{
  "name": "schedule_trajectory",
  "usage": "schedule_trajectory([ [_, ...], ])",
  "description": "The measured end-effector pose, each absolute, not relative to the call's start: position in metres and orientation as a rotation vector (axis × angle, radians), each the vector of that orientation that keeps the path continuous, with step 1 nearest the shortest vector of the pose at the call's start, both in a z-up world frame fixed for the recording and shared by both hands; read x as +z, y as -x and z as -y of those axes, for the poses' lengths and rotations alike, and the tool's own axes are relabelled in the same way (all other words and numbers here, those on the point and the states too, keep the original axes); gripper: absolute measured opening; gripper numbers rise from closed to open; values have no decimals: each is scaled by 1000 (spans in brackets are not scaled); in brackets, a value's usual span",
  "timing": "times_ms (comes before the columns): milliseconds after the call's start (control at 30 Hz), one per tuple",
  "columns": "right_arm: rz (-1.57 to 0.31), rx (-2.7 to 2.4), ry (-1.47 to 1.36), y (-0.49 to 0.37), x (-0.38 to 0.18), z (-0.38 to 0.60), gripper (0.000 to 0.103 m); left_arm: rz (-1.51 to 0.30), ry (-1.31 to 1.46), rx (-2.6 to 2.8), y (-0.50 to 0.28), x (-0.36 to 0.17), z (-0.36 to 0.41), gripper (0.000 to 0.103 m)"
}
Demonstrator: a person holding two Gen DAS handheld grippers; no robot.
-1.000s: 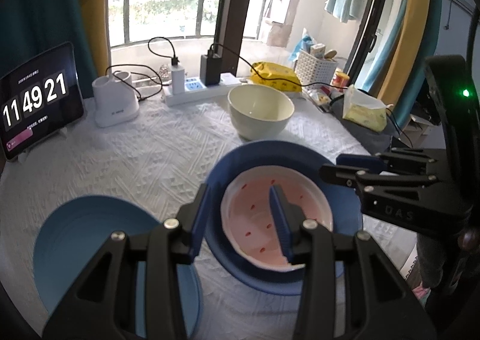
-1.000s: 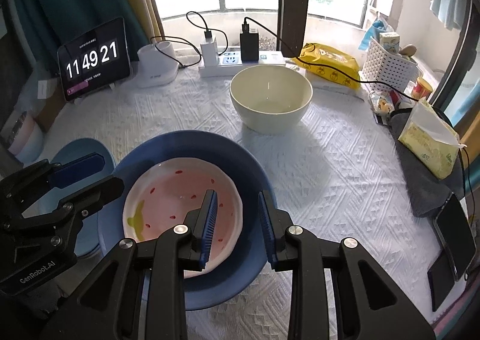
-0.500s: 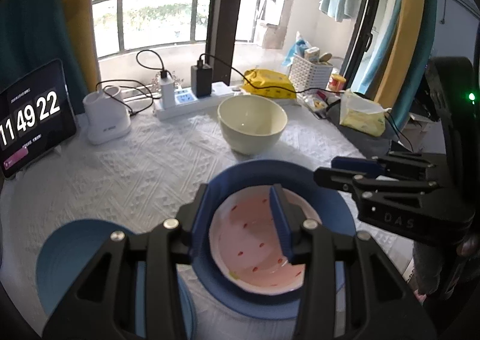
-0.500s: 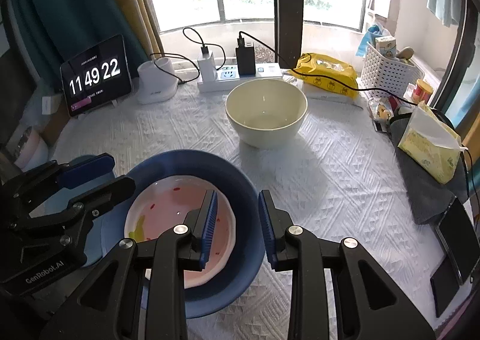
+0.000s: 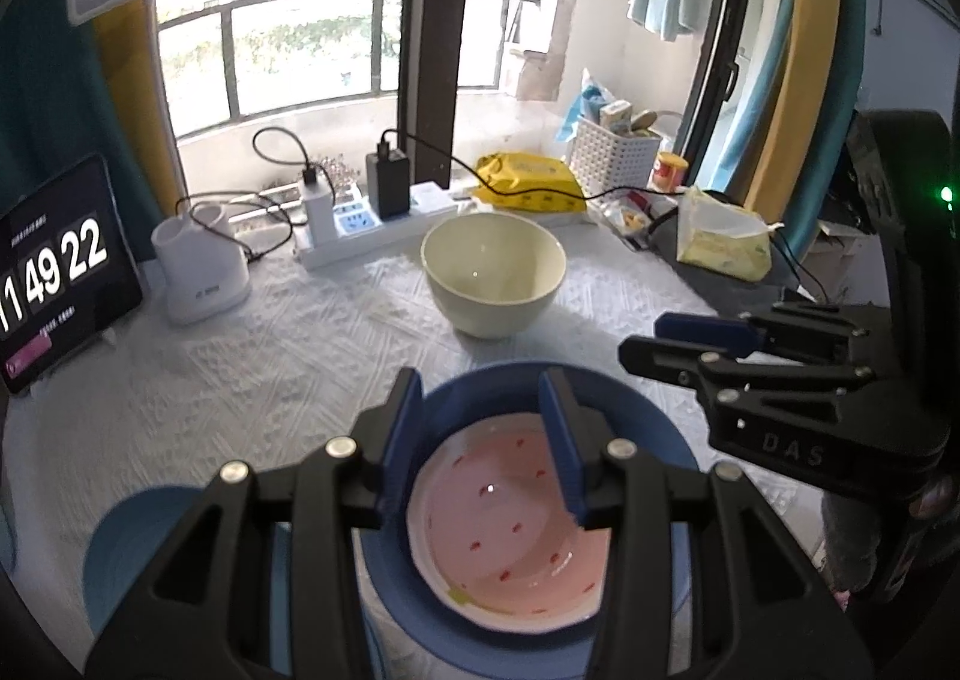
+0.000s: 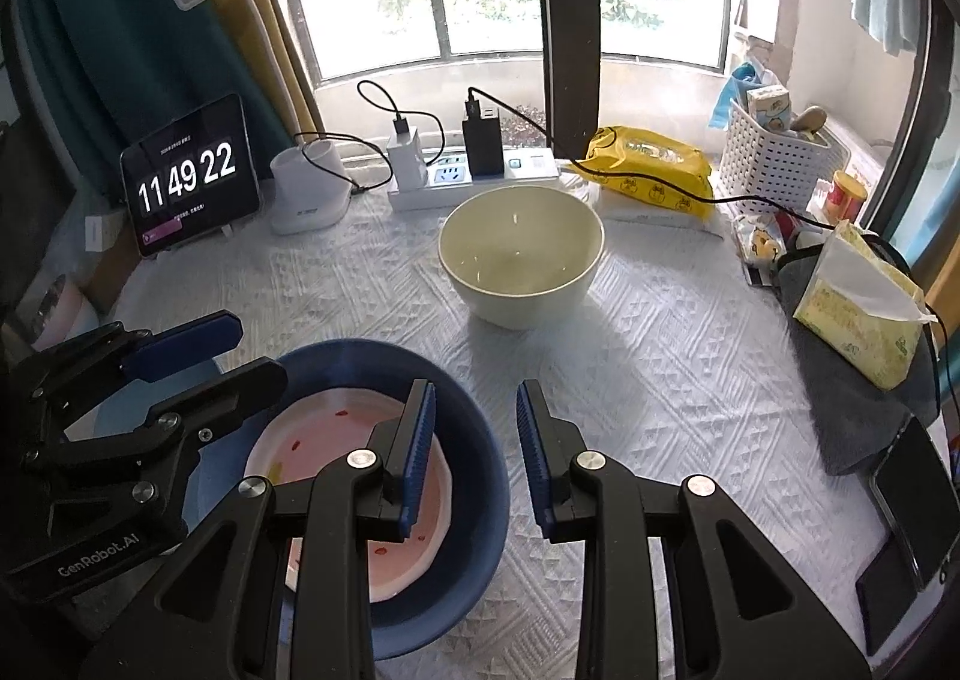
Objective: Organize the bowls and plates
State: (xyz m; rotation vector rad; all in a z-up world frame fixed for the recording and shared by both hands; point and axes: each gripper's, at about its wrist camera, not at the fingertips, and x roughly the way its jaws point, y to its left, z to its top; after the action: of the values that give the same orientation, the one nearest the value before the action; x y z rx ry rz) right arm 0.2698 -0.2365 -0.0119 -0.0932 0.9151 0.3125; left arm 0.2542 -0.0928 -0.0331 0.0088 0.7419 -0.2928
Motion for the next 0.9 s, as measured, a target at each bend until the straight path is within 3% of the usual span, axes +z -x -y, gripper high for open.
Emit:
schedule_trajectory([
  [900,-896,299,1,-323,-19,273,30,-788,-23,-314,-323,-34,112,44],
])
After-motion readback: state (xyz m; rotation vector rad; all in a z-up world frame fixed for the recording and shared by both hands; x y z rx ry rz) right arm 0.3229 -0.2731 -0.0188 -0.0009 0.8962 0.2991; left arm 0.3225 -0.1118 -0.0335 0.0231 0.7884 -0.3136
